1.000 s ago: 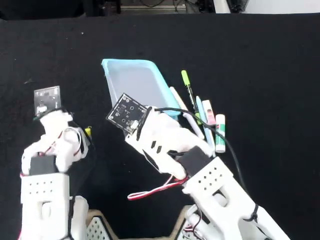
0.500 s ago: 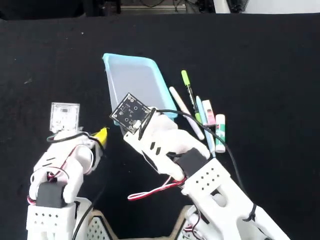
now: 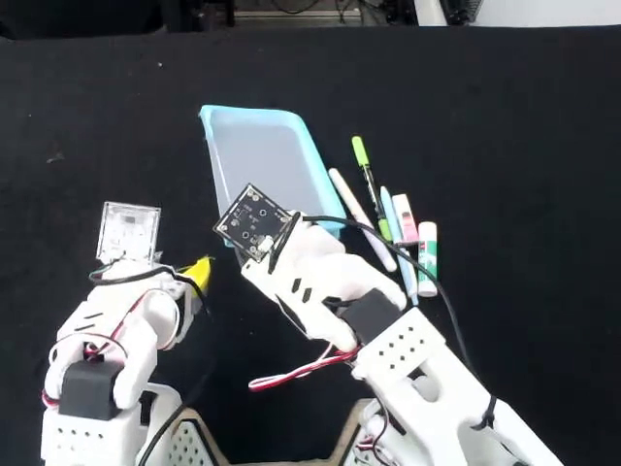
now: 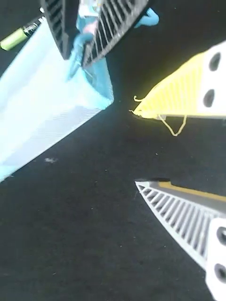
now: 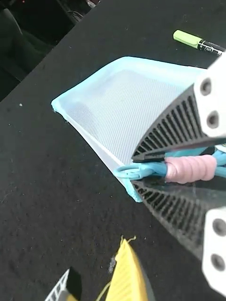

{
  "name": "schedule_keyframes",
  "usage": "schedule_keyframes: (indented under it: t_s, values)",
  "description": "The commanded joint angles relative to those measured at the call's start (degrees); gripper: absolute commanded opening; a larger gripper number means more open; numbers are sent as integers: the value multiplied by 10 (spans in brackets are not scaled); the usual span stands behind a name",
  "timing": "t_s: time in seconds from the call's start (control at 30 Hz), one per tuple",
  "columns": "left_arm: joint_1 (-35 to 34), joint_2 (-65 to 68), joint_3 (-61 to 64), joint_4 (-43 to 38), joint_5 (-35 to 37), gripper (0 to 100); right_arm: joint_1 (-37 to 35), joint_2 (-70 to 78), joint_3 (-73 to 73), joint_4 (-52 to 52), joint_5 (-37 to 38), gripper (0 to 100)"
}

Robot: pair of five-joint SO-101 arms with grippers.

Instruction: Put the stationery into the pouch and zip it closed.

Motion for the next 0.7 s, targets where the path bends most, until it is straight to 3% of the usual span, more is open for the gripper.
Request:
schedule_keyframes:
  t_s: [0.0, 0.13, 0.37, 0.67]
  values:
    - [87, 1, -30, -4, -4, 217, -2, -12, -8, -14, 0, 11]
    - [108, 1, -5, -51, -4, 217, -2, -12, -8, -12, 0, 11]
    - [41, 1, 72, -160, -4, 217, -2, -14, -8, -11, 0, 11]
    - [45, 1, 100, -201, -4, 217, -3, -14, -8, -11, 0, 11]
